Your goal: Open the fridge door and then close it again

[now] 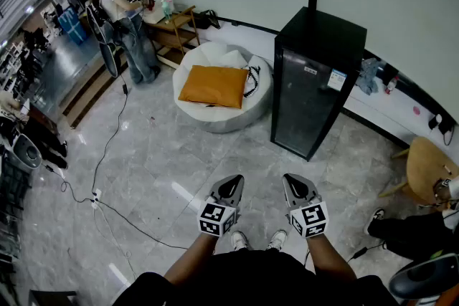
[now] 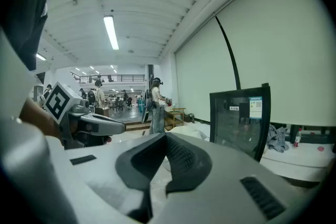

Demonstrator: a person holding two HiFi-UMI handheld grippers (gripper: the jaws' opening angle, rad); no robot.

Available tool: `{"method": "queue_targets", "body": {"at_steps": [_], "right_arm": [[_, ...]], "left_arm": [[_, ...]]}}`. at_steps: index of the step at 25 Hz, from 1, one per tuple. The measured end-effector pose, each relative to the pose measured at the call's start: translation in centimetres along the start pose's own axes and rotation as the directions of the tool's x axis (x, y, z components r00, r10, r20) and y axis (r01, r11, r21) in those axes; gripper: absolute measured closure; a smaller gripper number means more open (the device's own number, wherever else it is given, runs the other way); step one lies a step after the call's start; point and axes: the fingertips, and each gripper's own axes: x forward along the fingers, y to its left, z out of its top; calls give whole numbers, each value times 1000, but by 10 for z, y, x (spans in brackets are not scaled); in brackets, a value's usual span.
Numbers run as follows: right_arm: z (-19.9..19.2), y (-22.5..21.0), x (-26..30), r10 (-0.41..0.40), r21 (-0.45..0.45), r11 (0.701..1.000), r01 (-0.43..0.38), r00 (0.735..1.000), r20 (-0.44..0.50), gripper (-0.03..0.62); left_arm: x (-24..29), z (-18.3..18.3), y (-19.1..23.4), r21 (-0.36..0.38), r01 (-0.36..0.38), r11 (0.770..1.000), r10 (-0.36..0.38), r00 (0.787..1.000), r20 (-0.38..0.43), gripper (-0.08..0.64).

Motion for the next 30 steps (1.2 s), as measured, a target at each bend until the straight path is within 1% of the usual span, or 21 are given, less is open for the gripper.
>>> {"method": "queue_targets", "body": {"at_steps": [6, 13, 19, 22, 25, 30], "right_arm": [[10, -5, 16, -17, -27, 999, 17, 1000, 12, 574], [16, 6, 25, -19, -34, 999, 19, 1000, 7, 574], [15, 20, 30, -35, -4, 999, 35, 999, 16, 574], [17, 32, 31, -44, -7, 999, 44, 999, 11, 574], [17, 41, 33, -81, -5, 997, 81, 997, 11, 574], [11, 55, 34, -149, 69, 987, 148, 989, 12, 574]], "left_arm": [[8, 10, 19, -14, -24, 1000, 25, 999, 21, 535], [4, 9, 27, -29, -17, 999, 17, 1000, 26, 535], [-7, 4, 40, -41, -16, 999, 17, 999, 33, 535], [-17, 5, 48, -43, -7, 999, 8, 999, 38, 535], [-25, 8, 56, -32, 6, 999, -4, 999, 48, 535], [-40, 12, 65, 12, 32, 999, -33, 997, 64, 535]]}}
